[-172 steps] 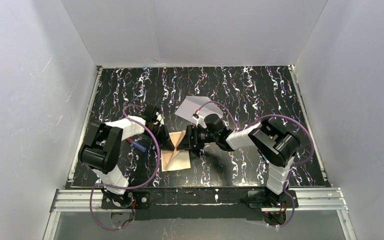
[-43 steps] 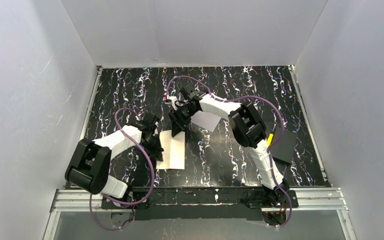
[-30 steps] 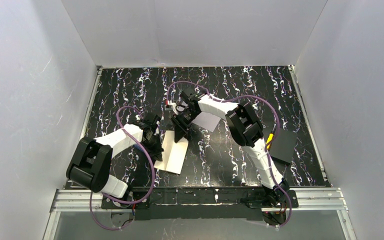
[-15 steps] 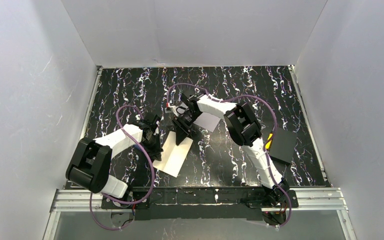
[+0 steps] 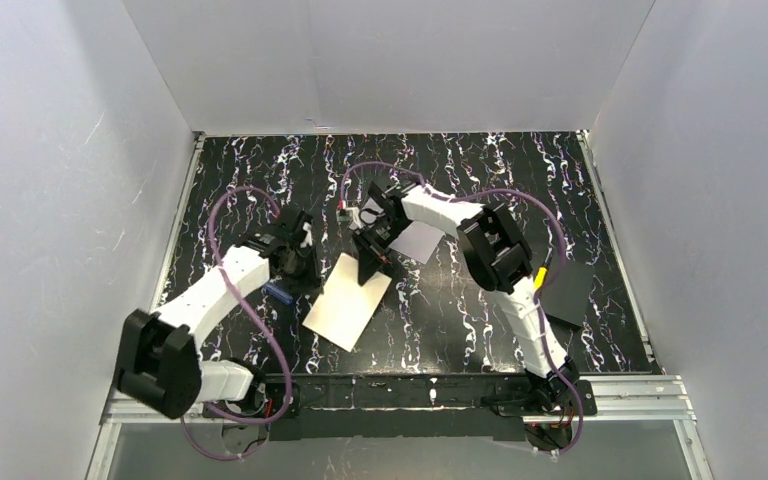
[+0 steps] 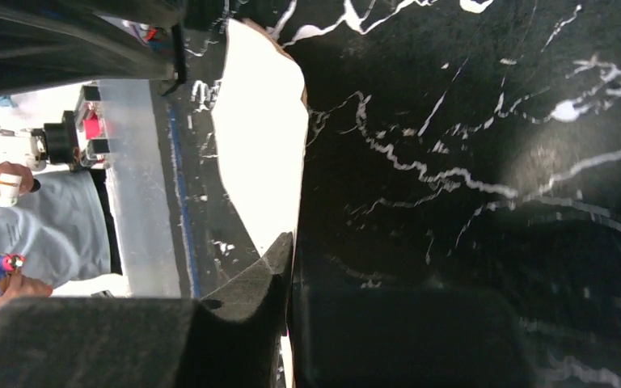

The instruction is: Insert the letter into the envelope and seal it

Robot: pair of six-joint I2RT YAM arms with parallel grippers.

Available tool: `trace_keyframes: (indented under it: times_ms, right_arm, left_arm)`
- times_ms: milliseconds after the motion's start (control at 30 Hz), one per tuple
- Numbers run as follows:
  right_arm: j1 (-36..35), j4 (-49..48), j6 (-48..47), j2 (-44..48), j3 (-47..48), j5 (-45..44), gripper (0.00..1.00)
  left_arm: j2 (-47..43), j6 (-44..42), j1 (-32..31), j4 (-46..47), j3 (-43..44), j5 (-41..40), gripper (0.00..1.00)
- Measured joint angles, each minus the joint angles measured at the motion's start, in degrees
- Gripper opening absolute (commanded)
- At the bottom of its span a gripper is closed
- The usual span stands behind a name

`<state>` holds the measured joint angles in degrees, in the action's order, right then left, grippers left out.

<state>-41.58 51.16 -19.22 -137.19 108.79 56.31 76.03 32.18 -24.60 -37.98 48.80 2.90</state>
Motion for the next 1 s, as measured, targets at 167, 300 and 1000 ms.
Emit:
trace_keyframes:
  times_ms: [167, 300, 1000]
  right_arm:
    - [2.78, -7.10, 8.09, 9.07, -7.21, 1.29, 0.13]
    - [5.99, -21.09, 23.47, 20.09, -17.09, 1.40, 0.09]
    - [14.84, -89.50, 89.20, 48.48, -33.64, -30.93, 0.01]
  left_arm:
    - [-7.78, -1.81, 0.00, -1.95, 8.92, -0.87, 0.75]
    - [-12.70, -1.75, 0.02, -3.63, 15.15, -1.03, 0.88]
    - [-10.75, 9.92, 0.11, 21.18, 31.39, 14.91, 0.96]
